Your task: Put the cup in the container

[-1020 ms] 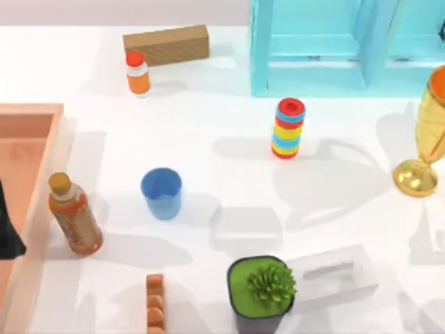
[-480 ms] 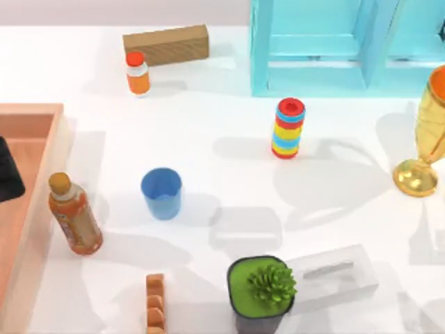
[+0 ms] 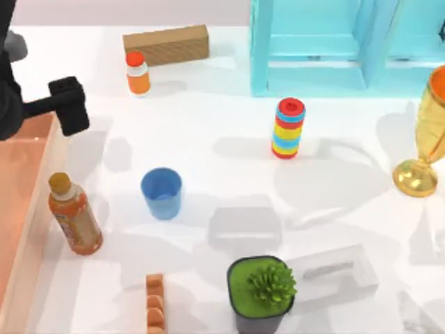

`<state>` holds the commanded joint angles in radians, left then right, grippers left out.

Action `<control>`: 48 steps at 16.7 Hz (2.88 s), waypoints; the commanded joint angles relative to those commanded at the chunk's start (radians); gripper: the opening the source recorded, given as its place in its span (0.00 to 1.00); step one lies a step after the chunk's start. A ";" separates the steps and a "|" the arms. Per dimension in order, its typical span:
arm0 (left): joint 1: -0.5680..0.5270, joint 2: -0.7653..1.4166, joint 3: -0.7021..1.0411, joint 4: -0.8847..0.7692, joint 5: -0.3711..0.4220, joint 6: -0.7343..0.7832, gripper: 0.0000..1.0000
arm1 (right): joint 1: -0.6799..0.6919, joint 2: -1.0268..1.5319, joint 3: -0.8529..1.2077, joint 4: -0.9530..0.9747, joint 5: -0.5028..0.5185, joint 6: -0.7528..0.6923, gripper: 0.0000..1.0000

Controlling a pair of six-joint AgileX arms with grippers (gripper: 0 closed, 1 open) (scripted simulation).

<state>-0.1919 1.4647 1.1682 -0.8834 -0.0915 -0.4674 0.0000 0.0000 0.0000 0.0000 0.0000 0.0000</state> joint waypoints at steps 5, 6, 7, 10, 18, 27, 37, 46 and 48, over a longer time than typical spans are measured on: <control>-0.155 0.339 0.349 -0.237 0.028 -0.058 1.00 | 0.000 0.000 0.000 0.000 0.000 0.000 1.00; -0.187 0.392 0.409 -0.277 0.036 -0.064 1.00 | 0.000 0.000 0.000 0.000 0.000 0.000 1.00; -0.217 0.440 0.465 -0.313 0.044 -0.069 1.00 | 0.000 0.000 0.000 0.000 0.000 0.000 1.00; -0.299 0.551 0.603 -0.400 0.068 -0.075 1.00 | 0.000 0.000 0.000 0.000 0.000 0.000 1.00; -0.377 0.636 0.716 -0.472 0.093 -0.074 1.00 | 0.000 0.000 0.000 0.000 0.000 0.000 1.00; -0.374 0.669 0.555 -0.274 0.094 -0.070 1.00 | 0.000 0.000 0.000 0.000 0.000 0.000 1.00; -0.374 0.701 0.416 -0.106 0.094 -0.070 0.92 | 0.000 0.000 0.000 0.000 0.000 0.000 1.00; -0.374 0.701 0.416 -0.106 0.094 -0.070 0.25 | 0.000 0.000 0.000 0.000 0.000 0.000 1.00; -0.374 0.701 0.416 -0.106 0.094 -0.070 0.10 | 0.000 0.000 0.000 0.000 0.000 0.000 1.00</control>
<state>-0.5662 2.1659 1.5847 -0.9897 0.0024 -0.5374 0.0000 0.0000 0.0000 0.0000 0.0000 0.0000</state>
